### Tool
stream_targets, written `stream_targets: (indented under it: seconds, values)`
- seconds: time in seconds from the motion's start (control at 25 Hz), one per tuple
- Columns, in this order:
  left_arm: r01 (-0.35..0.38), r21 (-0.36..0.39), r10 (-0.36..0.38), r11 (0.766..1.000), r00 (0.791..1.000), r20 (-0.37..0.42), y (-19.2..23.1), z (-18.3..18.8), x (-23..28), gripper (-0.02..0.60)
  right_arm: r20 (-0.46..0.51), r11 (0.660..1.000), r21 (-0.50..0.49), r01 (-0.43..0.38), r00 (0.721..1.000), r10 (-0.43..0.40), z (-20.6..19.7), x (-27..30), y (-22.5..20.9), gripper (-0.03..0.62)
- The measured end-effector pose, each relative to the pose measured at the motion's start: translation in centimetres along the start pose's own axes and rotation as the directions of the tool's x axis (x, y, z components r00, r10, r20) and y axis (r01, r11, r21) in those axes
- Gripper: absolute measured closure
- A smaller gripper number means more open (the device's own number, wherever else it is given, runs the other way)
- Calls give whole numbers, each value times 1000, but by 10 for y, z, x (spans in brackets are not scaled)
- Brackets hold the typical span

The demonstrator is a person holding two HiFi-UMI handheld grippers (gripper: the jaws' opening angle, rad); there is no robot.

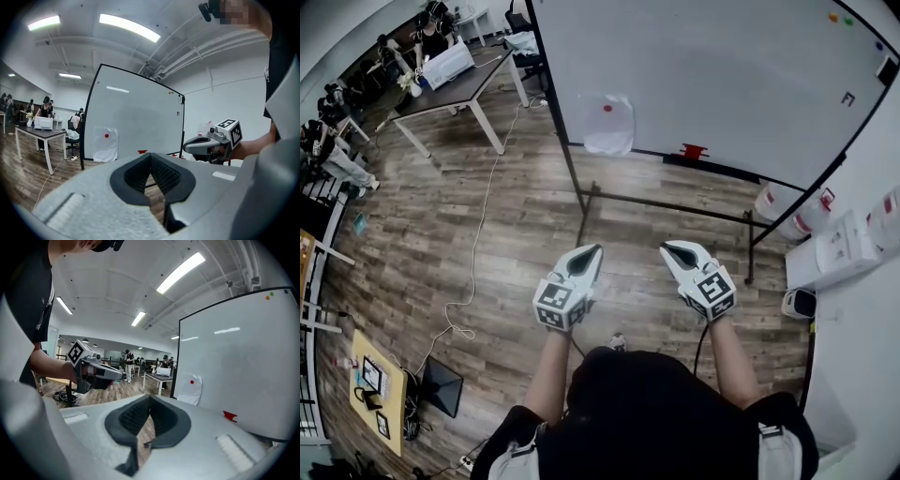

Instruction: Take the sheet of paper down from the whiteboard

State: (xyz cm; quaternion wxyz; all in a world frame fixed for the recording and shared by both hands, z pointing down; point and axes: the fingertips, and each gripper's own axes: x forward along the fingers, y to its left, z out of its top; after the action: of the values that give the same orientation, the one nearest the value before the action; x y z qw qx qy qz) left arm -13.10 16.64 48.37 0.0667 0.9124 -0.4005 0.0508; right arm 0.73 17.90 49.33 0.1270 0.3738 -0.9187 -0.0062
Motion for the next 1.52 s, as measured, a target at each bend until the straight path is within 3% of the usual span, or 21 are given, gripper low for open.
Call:
stream_targets:
  seconds: [0.56,0.88,1.16,1.52]
  values:
    - [41,-8,-40,999,999,6,74,-1,40,571,-42,998,-3,61,997,-61,-10,65,-39,591]
    - [42,-7,-42,999,999,-8,91,0,61,571,-53,999,5,53,997,-53,-15,86,-58,591]
    - [8,-8,-8,1000,999,-33,96,-1,85,571,-50,1000,19,18,999,-17,-23,99,-89,591]
    - [-76,-16,76,997,997,-25,104,14,148,571,-40,998,11,-63,997,64,-23,117,-159,591]
